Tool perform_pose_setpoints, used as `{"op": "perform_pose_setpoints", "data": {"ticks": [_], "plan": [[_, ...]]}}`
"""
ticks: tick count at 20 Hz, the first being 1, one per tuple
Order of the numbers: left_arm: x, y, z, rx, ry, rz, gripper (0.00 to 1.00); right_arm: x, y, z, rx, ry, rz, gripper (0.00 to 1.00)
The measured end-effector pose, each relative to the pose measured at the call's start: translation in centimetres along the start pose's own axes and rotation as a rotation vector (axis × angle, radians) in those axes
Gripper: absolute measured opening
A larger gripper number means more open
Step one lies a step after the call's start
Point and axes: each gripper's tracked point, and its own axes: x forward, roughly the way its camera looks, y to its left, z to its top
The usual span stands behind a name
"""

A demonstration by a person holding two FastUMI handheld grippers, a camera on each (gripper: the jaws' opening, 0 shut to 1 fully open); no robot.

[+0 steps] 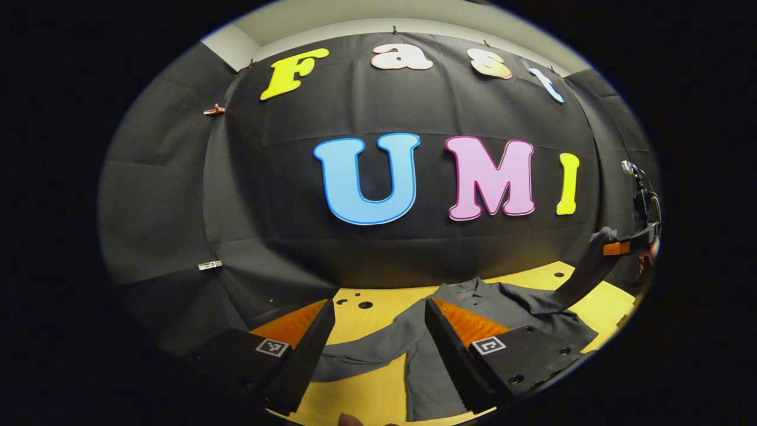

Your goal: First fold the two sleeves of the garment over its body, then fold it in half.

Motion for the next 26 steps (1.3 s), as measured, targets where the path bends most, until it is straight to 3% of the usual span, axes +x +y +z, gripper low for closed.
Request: {"op": "perform_pose_setpoints", "data": {"ticks": [7, 11, 20, 24, 25, 26], "plan": [[2.1, 6.7, -5.0, -0.006, 0.077, 0.053, 0.97, 3.7, 13.9, -2.4, -0.066, 0.063, 0.169, 0.05], [4.0, 9.5, -8.6, -0.004, 0.13, 0.065, 0.97, 5.9, 19.8, -7.0, -0.112, 0.148, 0.25, 0.06], [8.6, 13.7, -19.2, -0.031, 0.305, 0.125, 0.97, 9.2, 25.6, -16.7, -0.138, 0.342, 0.316, 0.1], [10.2, 15.5, -22.8, -0.074, 0.381, 0.175, 0.97, 9.5, 27.0, -18.9, -0.131, 0.402, 0.319, 0.13], [10.6, 15.8, -23.6, -0.085, 0.401, 0.183, 0.99, 9.4, 27.1, -19.4, -0.119, 0.417, 0.317, 0.14], [10.8, 16.1, -24.4, -0.096, 0.423, 0.19, 0.97, 9.2, 27.6, -19.4, -0.1, 0.425, 0.322, 0.23]]}}
